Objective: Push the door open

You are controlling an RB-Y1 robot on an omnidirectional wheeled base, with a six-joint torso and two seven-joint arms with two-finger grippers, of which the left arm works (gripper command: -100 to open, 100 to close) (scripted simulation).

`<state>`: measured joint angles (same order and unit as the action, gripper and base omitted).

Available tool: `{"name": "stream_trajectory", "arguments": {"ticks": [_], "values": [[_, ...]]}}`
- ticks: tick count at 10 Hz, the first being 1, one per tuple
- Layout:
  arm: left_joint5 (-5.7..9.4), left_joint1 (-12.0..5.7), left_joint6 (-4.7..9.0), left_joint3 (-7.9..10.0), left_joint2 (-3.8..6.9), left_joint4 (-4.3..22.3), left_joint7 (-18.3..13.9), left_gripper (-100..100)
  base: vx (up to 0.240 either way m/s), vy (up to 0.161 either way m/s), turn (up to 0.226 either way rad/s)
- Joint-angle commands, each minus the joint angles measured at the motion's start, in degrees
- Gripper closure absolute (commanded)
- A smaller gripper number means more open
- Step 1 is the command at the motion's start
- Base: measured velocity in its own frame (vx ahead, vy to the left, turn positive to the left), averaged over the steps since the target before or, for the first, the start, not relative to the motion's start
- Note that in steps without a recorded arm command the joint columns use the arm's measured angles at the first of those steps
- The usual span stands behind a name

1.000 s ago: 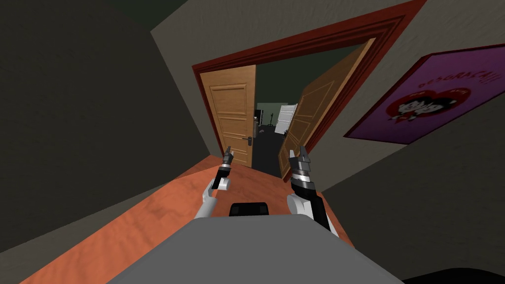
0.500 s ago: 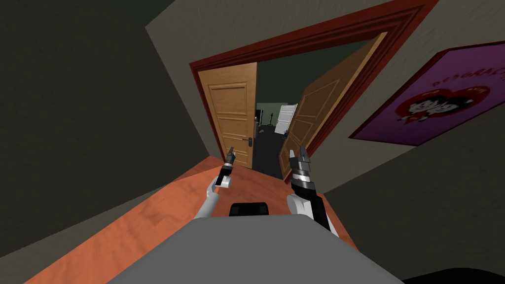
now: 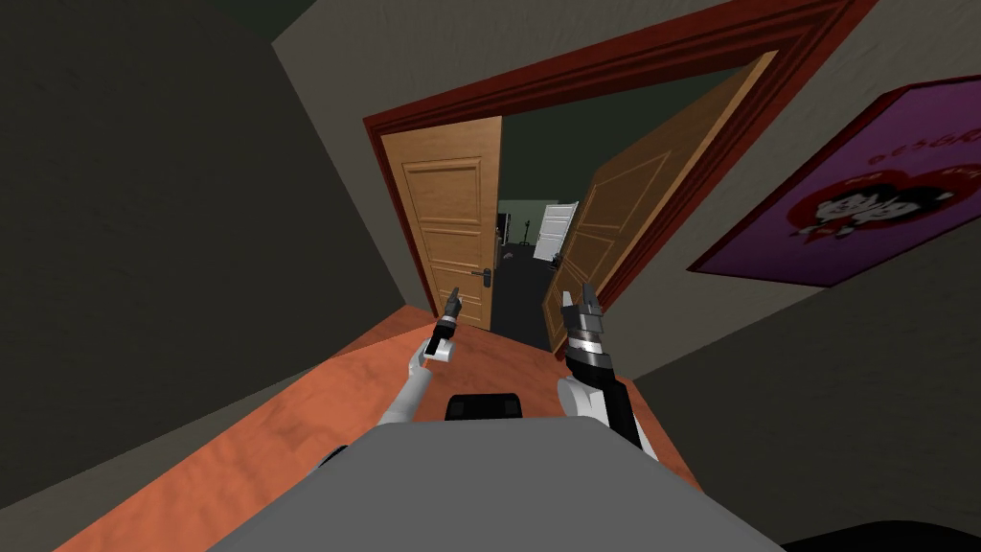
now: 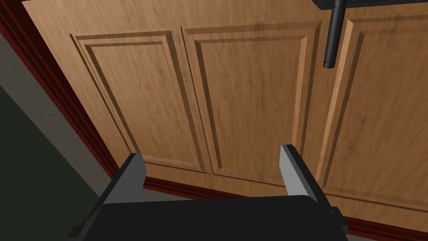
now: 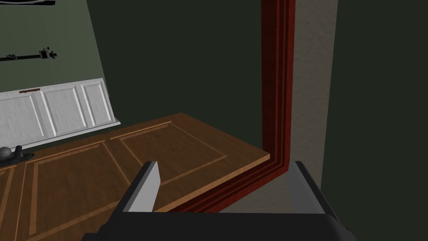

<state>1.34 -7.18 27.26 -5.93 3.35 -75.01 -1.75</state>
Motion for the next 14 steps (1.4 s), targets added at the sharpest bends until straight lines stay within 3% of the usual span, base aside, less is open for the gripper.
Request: {"name": "stream_trajectory", "arguments": {"ticks": [1, 6, 14], "values": [[-0.25, -1.50, -0.14, -0.21, -0.05, 2.9, -0.4, -100, 0.107, 0.041, -0.019], [-0.97, -6.59, -0.71, -0.68, -0.80, 12.1, -1.2, -100, 0.097, 0.046, -0.016], [-1.95, -13.45, -1.48, -1.30, -2.53, 24.0, -2.3, -100, 0.094, 0.043, -0.014]]}}
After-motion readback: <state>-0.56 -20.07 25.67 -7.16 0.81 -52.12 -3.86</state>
